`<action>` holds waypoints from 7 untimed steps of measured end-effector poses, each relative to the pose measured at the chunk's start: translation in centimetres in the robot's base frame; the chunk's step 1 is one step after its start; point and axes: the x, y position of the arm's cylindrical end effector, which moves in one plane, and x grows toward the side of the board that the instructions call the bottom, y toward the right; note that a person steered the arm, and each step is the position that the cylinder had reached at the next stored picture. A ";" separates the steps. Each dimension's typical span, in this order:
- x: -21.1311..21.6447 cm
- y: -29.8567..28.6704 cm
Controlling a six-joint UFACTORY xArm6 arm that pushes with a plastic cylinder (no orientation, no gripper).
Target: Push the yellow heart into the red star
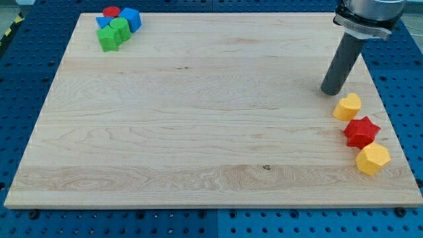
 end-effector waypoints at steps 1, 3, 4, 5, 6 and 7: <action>0.3 0.0; 1.9 0.1; 1.2 0.1; 1.5 0.6; 2.6 2.2; 3.8 3.0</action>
